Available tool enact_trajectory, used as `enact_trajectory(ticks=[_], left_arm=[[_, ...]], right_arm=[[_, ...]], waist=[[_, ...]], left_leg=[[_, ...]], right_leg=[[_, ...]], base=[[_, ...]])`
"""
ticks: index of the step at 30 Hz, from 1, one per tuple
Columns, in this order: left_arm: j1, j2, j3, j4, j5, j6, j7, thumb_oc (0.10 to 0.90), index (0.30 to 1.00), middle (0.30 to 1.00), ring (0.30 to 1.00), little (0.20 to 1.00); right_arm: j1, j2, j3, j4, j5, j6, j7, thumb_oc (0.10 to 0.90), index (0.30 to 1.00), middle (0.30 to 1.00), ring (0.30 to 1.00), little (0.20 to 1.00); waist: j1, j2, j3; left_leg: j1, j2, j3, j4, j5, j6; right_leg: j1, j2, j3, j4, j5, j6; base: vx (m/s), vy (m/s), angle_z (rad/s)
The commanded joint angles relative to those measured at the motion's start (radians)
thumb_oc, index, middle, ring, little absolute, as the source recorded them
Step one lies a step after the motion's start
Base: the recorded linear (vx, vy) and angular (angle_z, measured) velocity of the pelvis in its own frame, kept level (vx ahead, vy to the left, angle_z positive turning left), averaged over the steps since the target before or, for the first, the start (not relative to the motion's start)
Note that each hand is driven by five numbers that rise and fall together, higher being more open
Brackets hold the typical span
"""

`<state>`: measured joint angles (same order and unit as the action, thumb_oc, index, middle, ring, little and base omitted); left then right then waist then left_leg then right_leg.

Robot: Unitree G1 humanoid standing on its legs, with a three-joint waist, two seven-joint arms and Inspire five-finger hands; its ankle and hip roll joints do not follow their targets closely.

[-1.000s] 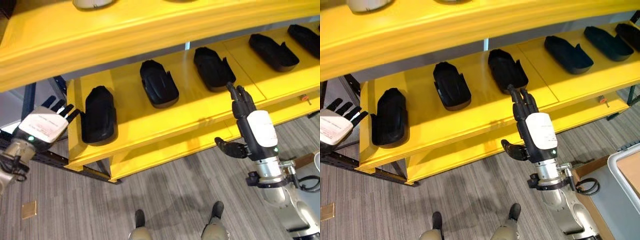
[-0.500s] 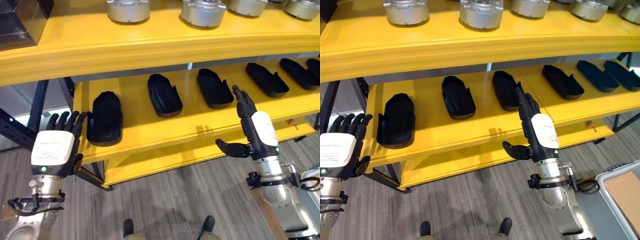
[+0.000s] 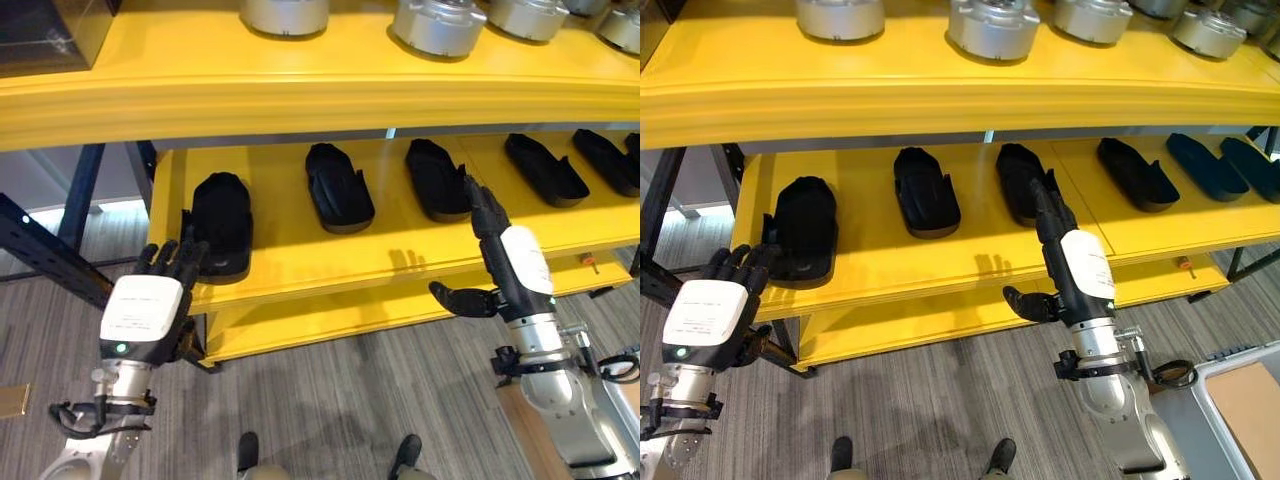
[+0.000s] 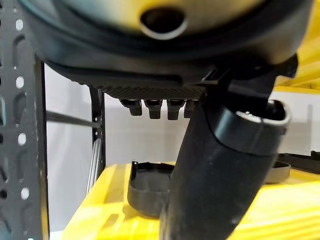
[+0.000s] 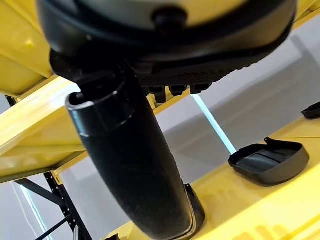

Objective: Move parts from the plastic box to the shelf.

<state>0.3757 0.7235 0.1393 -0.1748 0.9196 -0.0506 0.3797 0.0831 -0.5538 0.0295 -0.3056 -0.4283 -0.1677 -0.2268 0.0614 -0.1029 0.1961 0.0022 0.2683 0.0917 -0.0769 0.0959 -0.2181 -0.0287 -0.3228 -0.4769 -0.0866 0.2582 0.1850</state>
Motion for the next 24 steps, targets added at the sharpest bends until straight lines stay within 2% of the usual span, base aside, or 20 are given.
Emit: enact_trajectory(ticks=[1, 5, 6, 7, 8, 11, 12, 13, 14, 16, 17, 24], left_arm=[[-0.093, 0.074, 0.084, -0.026, 0.036, 0.011, 0.039, 0.9, 1.0, 1.0, 1.0, 1.0], [-0.077, 0.084, 0.086, -0.004, 0.04, 0.013, 0.037, 0.9, 1.0, 1.0, 1.0, 1.0], [-0.074, 0.086, 0.085, -0.001, 0.04, 0.011, 0.034, 0.9, 1.0, 1.0, 1.0, 1.0], [-0.073, 0.085, 0.085, -0.001, 0.04, 0.011, 0.034, 0.9, 1.0, 1.0, 1.0, 1.0], [-0.072, 0.088, 0.083, 0.001, 0.041, 0.01, 0.034, 0.9, 1.0, 1.0, 1.0, 1.0], [-0.07, 0.096, 0.069, 0.007, 0.044, 0.005, 0.028, 0.9, 1.0, 1.0, 1.0, 1.0], [-0.069, 0.099, 0.057, 0.014, 0.046, 0.0, 0.021, 0.9, 1.0, 1.0, 1.0, 1.0], [-0.069, 0.099, 0.056, 0.015, 0.046, 0.0, 0.022, 0.9, 1.0, 1.0, 1.0, 1.0], [-0.071, 0.103, 0.042, 0.022, 0.05, -0.004, 0.017, 0.9, 1.0, 1.0, 1.0, 1.0], [-0.075, 0.106, 0.024, 0.036, 0.049, -0.007, 0.011, 0.9, 1.0, 1.0, 1.0, 1.0], [-0.077, 0.107, 0.017, 0.043, 0.052, -0.006, 0.008, 0.9, 1.0, 1.0, 1.0, 1.0], [-0.133, 0.104, -0.058, 0.093, 0.059, -0.002, 0.002, 0.9, 1.0, 1.0, 1.0, 1.0]], right_arm=[[-0.103, -0.01, -0.086, -0.14, 0.016, -0.054, -0.065, 0.9, 1.0, 1.0, 1.0, 1.0], [-0.104, -0.01, -0.087, -0.15, 0.016, -0.056, -0.062, 0.9, 1.0, 1.0, 1.0, 1.0], [-0.104, -0.011, -0.088, -0.151, 0.016, -0.057, -0.061, 0.9, 1.0, 1.0, 1.0, 1.0], [-0.104, -0.011, -0.088, -0.151, 0.016, -0.056, -0.061, 0.9, 1.0, 1.0, 1.0, 1.0], [-0.105, -0.011, -0.088, -0.152, 0.017, -0.057, -0.061, 0.9, 1.0, 1.0, 1.0, 1.0], [-0.107, -0.009, -0.086, -0.156, 0.017, -0.057, -0.061, 0.9, 1.0, 1.0, 1.0, 1.0], [-0.108, -0.01, -0.085, -0.155, 0.015, -0.056, -0.062, 0.9, 1.0, 1.0, 1.0, 1.0], [-0.107, -0.01, -0.085, -0.155, 0.015, -0.056, -0.062, 0.9, 1.0, 1.0, 1.0, 1.0], [-0.11, -0.011, -0.086, -0.155, 0.013, -0.055, -0.063, 0.9, 1.0, 1.0, 1.0, 1.0], [-0.114, -0.012, -0.084, -0.158, 0.009, -0.054, -0.066, 0.9, 1.0, 1.0, 1.0, 1.0], [-0.114, -0.013, -0.084, -0.156, 0.008, -0.054, -0.066, 0.9, 1.0, 1.0, 1.0, 1.0], [-0.12, -0.017, -0.076, -0.156, 0.0, -0.05, -0.076, 0.9, 1.0, 1.0, 1.0, 1.0]], waist=[[0.013, -0.023, 0.039], [0.028, -0.036, 0.05], [0.027, -0.038, 0.047], [0.031, -0.038, 0.052], [0.029, -0.04, 0.05], [0.037, -0.046, 0.057], [0.036, -0.047, 0.055], [0.04, -0.047, 0.059], [0.037, -0.049, 0.058], [0.042, -0.051, 0.066], [0.039, -0.05, 0.063], [0.033, -0.056, 0.071]], left_leg=[[0.042, -0.057, 0.045, -0.01, -0.055, 0.09], [0.031, -0.054, 0.039, -0.01, -0.052, 0.087], [0.035, -0.05, 0.029, -0.01, -0.065, 0.083], [0.03, -0.053, 0.038, -0.01, -0.053, 0.087], [0.033, -0.05, 0.028, -0.01, -0.066, 0.083], [0.023, -0.056, 0.036, -0.01, -0.052, 0.089], [0.026, -0.054, 0.023, -0.009, -0.064, 0.086], [0.021, -0.058, 0.032, -0.01, -0.052, 0.09], [0.023, -0.056, 0.022, -0.009, -0.064, 0.087], [0.016, -0.06, 0.029, -0.009, -0.05, 0.092], [0.021, -0.056, 0.019, -0.009, -0.065, 0.086], [0.015, -0.054, 0.022, -0.009, -0.063, 0.085]], right_leg=[[0.135, 0.049, -0.075, 0.042, -0.164, 0.008], [0.132, 0.053, -0.082, 0.041, -0.162, 0.008], [0.139, 0.058, -0.064, 0.038, -0.173, 0.017], [0.133, 0.054, -0.083, 0.041, -0.162, 0.008], [0.139, 0.059, -0.065, 0.039, -0.172, 0.017], [0.132, 0.053, -0.087, 0.04, -0.159, 0.009], [0.138, 0.057, -0.071, 0.038, -0.169, 0.018], [0.132, 0.052, -0.091, 0.041, -0.158, 0.01], [0.137, 0.056, -0.072, 0.038, -0.168, 0.019], [0.13, 0.052, -0.092, 0.041, -0.158, 0.009], [0.137, 0.058, -0.072, 0.039, -0.17, 0.018], [0.132, 0.06, -0.07, 0.032, -0.165, 0.017]], base=[[0.0, 0.0, 0.0], [0.0, -0.013, 0.0], [0.0, 0.0, 0.0], [0.05, -0.024, 0.0], [-0.07, 0.012, 0.01], [0.0, 0.004, 0.06], [-0.07, 0.027, 0.11], [0.04, 0.003, 0.12], [-0.02, 0.015, 0.08], [-0.01, 0.008, 0.02], [0.0, 0.0, 0.0], [0.0, 0.002, 0.0]])
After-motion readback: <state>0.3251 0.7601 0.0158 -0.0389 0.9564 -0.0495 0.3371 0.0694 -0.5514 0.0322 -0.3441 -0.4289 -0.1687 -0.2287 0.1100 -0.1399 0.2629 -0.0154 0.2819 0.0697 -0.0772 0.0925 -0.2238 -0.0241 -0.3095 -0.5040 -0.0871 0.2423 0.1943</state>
